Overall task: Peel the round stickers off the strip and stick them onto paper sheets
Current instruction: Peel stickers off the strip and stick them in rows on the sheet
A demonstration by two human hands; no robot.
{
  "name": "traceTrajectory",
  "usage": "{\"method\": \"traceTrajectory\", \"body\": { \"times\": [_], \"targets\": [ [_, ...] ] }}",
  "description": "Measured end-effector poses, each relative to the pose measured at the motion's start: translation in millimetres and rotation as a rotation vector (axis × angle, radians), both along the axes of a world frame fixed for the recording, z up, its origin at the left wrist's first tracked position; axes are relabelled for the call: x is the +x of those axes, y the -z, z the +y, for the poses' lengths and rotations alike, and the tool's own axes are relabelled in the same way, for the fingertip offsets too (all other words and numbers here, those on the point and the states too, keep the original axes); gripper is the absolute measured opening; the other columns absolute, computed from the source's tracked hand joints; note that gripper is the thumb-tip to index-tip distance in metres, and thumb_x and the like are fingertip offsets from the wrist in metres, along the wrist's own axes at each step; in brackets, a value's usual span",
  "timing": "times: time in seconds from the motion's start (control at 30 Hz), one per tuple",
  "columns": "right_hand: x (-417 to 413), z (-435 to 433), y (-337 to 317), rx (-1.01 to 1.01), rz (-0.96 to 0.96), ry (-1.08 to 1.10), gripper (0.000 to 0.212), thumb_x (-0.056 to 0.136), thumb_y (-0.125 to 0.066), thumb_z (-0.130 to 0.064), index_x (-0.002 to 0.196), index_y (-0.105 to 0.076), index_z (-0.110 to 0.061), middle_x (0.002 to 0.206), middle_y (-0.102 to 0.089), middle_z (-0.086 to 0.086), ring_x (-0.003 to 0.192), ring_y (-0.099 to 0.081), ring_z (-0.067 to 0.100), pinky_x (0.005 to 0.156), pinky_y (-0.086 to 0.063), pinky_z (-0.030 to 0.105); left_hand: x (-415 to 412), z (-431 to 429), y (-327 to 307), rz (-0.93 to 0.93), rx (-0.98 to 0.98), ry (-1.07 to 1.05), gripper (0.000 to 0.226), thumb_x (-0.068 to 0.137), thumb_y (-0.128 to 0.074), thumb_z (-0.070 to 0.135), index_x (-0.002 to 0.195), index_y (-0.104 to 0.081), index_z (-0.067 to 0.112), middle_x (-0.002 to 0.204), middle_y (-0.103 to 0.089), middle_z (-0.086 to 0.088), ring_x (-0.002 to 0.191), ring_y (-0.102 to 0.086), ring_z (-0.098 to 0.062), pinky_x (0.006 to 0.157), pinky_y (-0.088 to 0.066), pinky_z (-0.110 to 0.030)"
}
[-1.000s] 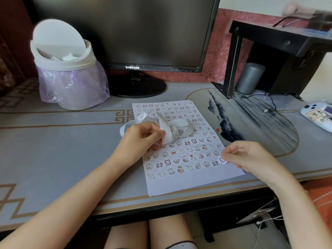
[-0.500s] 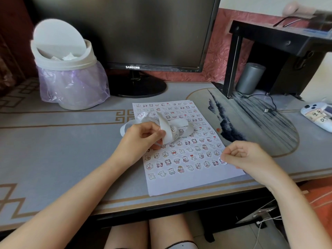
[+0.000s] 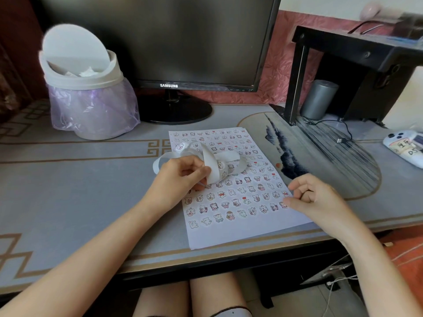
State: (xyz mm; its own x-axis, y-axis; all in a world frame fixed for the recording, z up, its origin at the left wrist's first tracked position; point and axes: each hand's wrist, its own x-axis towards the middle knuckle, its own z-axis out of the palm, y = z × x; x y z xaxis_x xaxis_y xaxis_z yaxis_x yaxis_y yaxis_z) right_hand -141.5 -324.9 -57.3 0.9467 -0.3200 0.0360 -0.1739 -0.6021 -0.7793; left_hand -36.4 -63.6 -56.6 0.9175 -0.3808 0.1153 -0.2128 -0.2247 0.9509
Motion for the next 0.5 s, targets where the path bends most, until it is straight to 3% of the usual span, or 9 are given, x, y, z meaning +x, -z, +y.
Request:
{"method": "traceTrajectory", "body": {
  "times": [0.13, 0.23, 0.5],
  "targets": [
    [1.5, -0.3, 0.6, 0.012, -0.019, 0.001, 0.014, 0.081, -0.071, -0.01, 0.084, -0.061, -0.02, 0.08, -0.058, 0.003, 0.063, -0.046, 0.016, 0.057, -0.038, 0.02, 0.1, 0.3, 0.5, 0.004, -0.002, 0.002, 0.017, 0.091, -0.06, 0.014, 0.085, -0.064, -0.002, 0.079, -0.069, -0.013, 0.069, -0.067, -0.013, 0.072, -0.057, -0.021],
    [3.4, 4.8, 0.9, 0.032, -0.035, 0.022, 0.018, 0.075, -0.078, -0.017, 0.083, -0.062, -0.017, 0.074, -0.056, -0.001, 0.058, -0.044, 0.012, 0.057, -0.036, 0.025, 0.1, 0.8, 0.9, -0.002, 0.002, -0.003, 0.017, 0.091, -0.061, 0.014, 0.085, -0.065, -0.001, 0.08, -0.07, -0.014, 0.07, -0.067, -0.015, 0.073, -0.056, -0.022],
    [3.7, 0.4, 4.8, 0.031, -0.044, 0.024, 0.013, 0.079, -0.073, -0.011, 0.081, -0.063, -0.019, 0.076, -0.06, 0.004, 0.064, -0.048, 0.017, 0.061, -0.039, 0.027, 0.2, -0.5, 0.5, -0.003, 0.006, 0.0, 0.017, 0.091, -0.061, 0.014, 0.086, -0.065, -0.001, 0.081, -0.07, -0.014, 0.07, -0.067, -0.012, 0.072, -0.056, -0.019]
  ]
}}
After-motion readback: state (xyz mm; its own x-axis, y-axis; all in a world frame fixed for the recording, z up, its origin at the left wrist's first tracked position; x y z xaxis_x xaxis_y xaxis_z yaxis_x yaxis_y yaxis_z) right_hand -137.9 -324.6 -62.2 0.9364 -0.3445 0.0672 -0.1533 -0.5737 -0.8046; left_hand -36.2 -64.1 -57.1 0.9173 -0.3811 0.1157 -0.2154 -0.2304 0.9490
